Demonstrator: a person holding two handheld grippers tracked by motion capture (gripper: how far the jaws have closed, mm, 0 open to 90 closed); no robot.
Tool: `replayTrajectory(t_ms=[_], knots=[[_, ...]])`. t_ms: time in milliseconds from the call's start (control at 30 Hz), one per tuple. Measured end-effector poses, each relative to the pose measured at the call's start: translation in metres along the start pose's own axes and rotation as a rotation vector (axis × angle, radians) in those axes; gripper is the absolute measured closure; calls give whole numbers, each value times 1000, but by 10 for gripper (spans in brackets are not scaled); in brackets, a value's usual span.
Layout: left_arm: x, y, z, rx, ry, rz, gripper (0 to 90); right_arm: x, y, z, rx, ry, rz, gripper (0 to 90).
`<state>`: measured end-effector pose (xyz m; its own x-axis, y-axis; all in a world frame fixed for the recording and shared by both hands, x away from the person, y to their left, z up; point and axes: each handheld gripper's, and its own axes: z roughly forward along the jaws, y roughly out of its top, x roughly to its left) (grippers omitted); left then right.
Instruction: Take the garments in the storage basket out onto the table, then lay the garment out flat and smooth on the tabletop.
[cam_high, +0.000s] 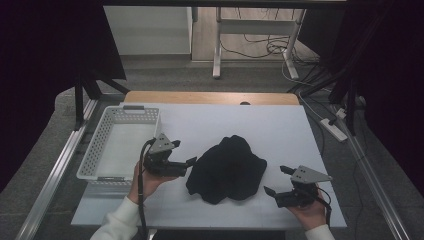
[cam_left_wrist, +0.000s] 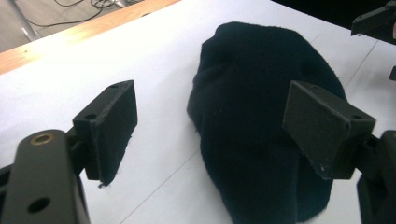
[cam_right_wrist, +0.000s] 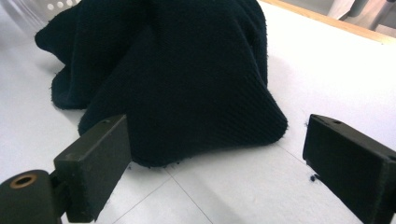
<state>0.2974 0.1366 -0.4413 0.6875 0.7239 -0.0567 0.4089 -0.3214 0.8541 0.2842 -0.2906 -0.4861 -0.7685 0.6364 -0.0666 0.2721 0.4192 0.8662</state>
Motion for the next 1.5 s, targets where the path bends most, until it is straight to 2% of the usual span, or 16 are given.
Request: replayTrajectory(t_ms=[233, 567, 1033, 1500], knots=[[3, -10, -15, -5, 20, -8, 182, 3, 1, 1, 0, 12, -6, 75], [9, -21, -29, -7, 42, -29, 183, 11, 4, 6, -5, 41, -8, 76], [12, -22, -29, -9, 37, -46, 181, 22, 9, 13, 0, 83, -27, 76], [12, -22, -28, -8, 39, -46, 181, 36, 13, 22, 20, 134, -58, 78]])
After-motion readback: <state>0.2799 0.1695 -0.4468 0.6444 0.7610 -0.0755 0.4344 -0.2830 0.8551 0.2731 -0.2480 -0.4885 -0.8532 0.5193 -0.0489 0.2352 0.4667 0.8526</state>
